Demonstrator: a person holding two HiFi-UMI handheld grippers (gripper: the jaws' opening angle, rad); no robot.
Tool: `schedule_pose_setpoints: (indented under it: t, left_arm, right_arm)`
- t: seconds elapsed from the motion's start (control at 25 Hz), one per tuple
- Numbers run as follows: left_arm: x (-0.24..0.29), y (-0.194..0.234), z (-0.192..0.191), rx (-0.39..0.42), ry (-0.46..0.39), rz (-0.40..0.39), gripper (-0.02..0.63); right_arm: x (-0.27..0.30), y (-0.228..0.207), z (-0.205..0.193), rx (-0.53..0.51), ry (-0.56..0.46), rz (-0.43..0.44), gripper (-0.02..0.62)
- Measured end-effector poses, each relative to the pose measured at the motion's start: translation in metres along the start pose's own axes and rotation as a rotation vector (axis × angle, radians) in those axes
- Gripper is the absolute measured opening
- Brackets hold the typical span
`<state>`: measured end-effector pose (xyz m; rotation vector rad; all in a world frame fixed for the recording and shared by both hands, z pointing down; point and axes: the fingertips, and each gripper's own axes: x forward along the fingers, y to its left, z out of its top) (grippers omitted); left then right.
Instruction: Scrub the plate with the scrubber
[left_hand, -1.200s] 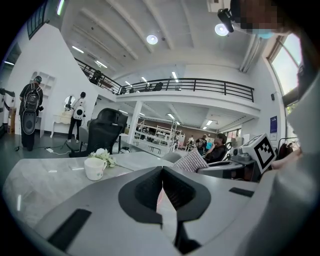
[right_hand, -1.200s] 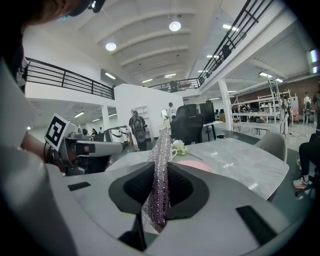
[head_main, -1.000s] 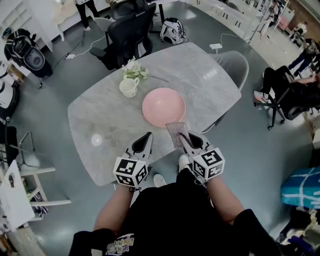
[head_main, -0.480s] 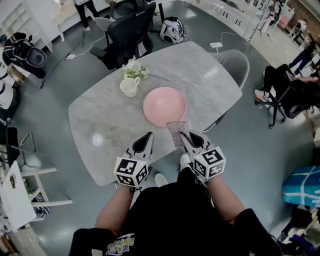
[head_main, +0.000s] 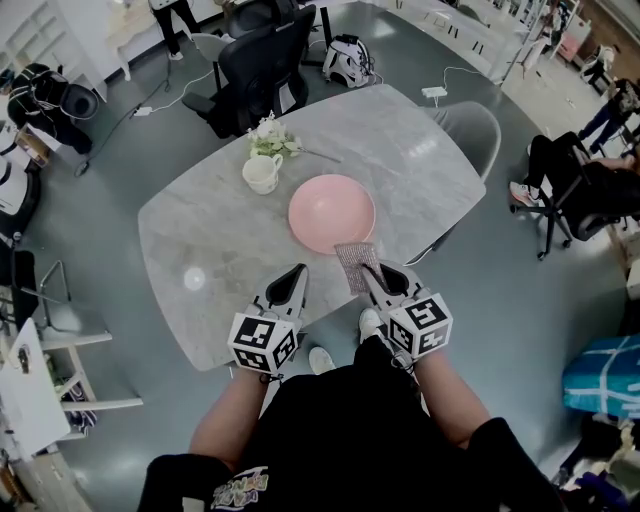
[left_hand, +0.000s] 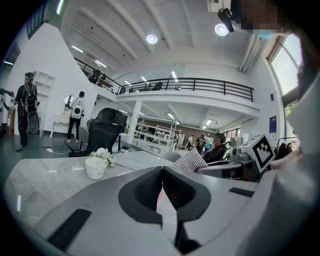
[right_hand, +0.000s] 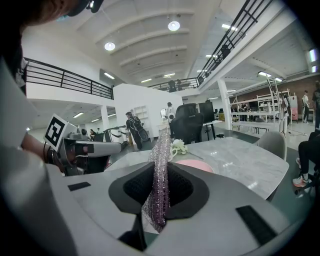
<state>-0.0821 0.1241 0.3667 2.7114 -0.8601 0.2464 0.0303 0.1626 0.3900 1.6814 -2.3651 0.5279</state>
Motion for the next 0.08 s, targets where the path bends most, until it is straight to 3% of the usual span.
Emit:
schedule_pose_setpoints:
  t: [0.08]
  left_arm:
    - [-0.001,0.0002,0.0,0.001,0.001,-0.002,0.018]
  right_arm:
    - [0.0003,0.0014,0.0,0.0,0.002,0.0,0.071]
